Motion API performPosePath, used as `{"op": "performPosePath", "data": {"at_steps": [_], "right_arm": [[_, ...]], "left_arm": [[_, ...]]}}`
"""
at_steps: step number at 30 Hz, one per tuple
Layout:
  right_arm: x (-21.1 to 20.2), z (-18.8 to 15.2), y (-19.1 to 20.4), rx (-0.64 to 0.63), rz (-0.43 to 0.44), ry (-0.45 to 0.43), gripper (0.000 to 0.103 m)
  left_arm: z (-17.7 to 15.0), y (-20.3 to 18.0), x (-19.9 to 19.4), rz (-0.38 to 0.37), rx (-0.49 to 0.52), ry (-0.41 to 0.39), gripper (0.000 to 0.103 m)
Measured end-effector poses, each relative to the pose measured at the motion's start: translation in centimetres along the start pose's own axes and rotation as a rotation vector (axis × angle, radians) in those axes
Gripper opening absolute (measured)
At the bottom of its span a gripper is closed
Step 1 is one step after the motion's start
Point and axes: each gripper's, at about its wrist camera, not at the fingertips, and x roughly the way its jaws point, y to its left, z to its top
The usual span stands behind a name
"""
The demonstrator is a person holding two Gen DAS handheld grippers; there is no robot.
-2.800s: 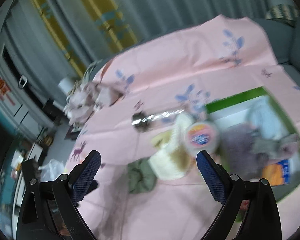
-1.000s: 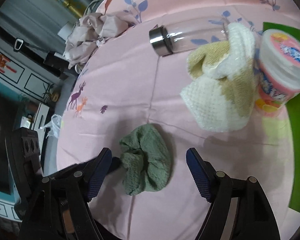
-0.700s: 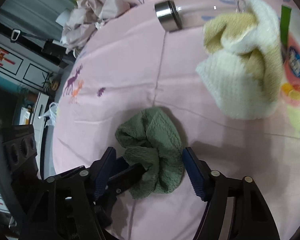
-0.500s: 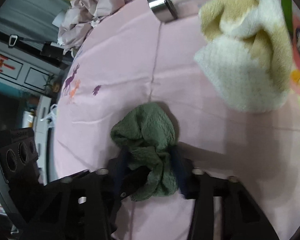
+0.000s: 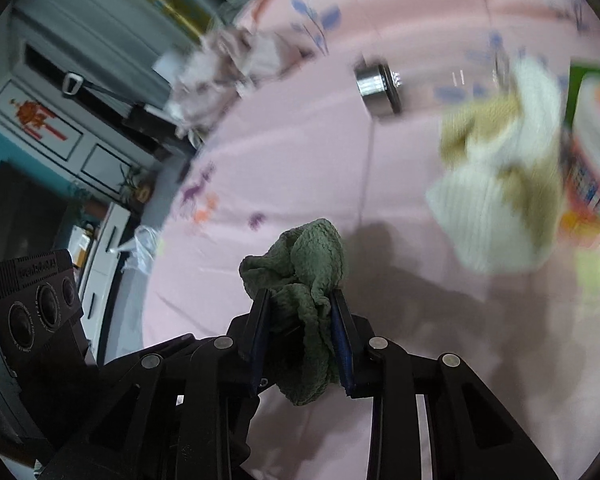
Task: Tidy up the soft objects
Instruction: 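Carry the green cloth over the green box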
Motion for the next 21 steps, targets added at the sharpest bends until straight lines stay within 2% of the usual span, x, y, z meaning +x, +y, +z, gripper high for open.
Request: {"op": "performPosePath", "data": {"at_steps": [6, 11, 17, 21], "right_arm": [[-6.3, 0.7, 0.8, -0.044, 0.008, -0.154, 0.032], [-11.9, 0.5, -0.5, -0.038, -0.032, -0.304, 0.032], [-17.3, 0.6, -4.3, 0.038, -0.058, -0.432, 0.032], [-20.0, 0.1, -7.8, 0.113, -0.083, -0.489, 0.032]], "left_arm": [[1.6, -4.9, -3.4, -0.021, 0.123, -0.136, 0.008], [3.0, -9.9, -3.9, -0.079, 0.222, -0.194, 0.008], [4.3, -15.6, -2.4, -0.157, 0.308, -0.205, 0.008], [4.3, -19.2, -0.7, -0.178, 0.372, -0.190, 0.008]]}}
